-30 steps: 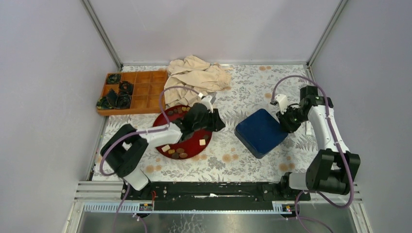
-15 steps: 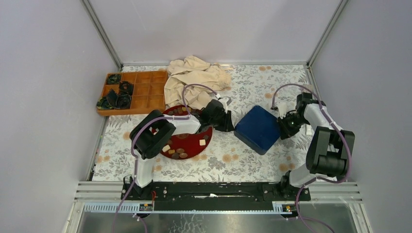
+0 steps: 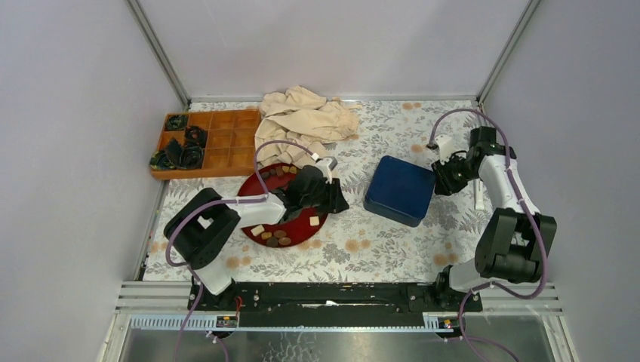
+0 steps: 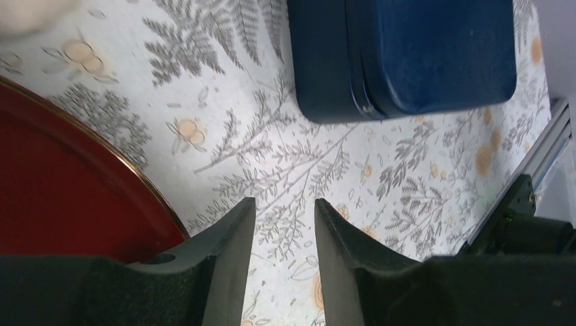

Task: Pack the chocolate
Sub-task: Adjust the packing box at the center of the board.

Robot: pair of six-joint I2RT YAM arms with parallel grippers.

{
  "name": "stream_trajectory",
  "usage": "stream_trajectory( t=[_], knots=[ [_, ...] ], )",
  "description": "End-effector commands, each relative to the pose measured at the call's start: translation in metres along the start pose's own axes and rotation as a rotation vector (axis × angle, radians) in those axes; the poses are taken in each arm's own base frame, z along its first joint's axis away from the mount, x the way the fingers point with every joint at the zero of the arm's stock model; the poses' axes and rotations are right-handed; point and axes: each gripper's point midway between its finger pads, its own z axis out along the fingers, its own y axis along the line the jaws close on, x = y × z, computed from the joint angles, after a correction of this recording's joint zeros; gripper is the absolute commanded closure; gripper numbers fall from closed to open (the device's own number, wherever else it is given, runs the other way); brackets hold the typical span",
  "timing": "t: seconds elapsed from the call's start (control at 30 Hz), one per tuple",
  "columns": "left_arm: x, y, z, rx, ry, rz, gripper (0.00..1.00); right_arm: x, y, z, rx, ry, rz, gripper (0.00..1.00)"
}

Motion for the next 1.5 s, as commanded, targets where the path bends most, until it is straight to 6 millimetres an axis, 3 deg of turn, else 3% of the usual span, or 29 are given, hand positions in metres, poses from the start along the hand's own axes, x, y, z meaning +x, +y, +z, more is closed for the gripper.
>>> stream_trajectory(
  t=[0.0, 0.13, 0.27, 0.37, 0.47, 0.57, 0.67, 0.77, 0.83, 0.93, 1.07, 1.23, 1.37, 1.47],
  knots=[
    [-0.032, -0.011, 0.004, 0.055, -0.101, -0.003, 0.56, -0.041, 0.035, -0.042, -0.095, -0.182, -0.060, 0.69],
    [-0.036, -0.016, 0.022, 0.094, -0.080, -0.023, 0.58, -0.076, 0.078, -0.052, -0.296, -0.307, -0.071, 0.67],
    [-0.039, -0.019, 0.042, 0.119, -0.060, -0.048, 0.63, -0.099, 0.118, -0.027, -0.370, -0.221, -0.116, 0.69],
    [-0.038, -0.019, 0.055, 0.134, -0.042, -0.073, 0.65, -0.116, 0.133, -0.016, -0.377, -0.182, -0.137, 0.73],
    [-0.035, -0.016, 0.064, 0.134, -0.030, -0.085, 0.66, -0.126, 0.133, -0.007, -0.379, -0.146, -0.125, 0.76],
    [-0.032, -0.015, 0.062, 0.141, -0.030, -0.095, 0.66, -0.128, 0.109, -0.003, -0.293, -0.121, -0.087, 0.73],
    [-0.032, -0.013, 0.046, 0.154, -0.061, -0.102, 0.64, -0.131, 0.073, -0.013, -0.253, -0.212, 0.029, 0.57],
    [-0.043, -0.015, 0.022, 0.203, -0.133, -0.128, 0.53, -0.123, 0.047, -0.020, -0.233, -0.256, 0.084, 0.46],
    [-0.052, -0.024, 0.006, 0.273, -0.168, -0.155, 0.45, -0.117, 0.041, -0.015, -0.215, -0.255, 0.090, 0.44],
    [-0.065, -0.043, -0.009, 0.404, -0.196, -0.200, 0.40, -0.111, 0.025, -0.001, -0.143, -0.252, 0.102, 0.44],
    [-0.067, -0.050, -0.007, 0.457, -0.174, -0.251, 0.33, -0.109, 0.012, 0.004, -0.179, -0.244, 0.159, 0.38],
    [-0.067, -0.047, -0.001, 0.429, -0.166, -0.293, 0.31, -0.105, -0.025, 0.006, -0.213, -0.278, 0.299, 0.31],
    [-0.055, -0.056, 0.000, 0.405, -0.165, -0.320, 0.31, -0.095, -0.040, 0.031, -0.263, -0.229, 0.363, 0.30],
    [-0.045, -0.070, -0.002, 0.433, -0.184, -0.367, 0.38, -0.094, -0.041, 0.043, -0.308, -0.220, 0.397, 0.29]
  ],
)
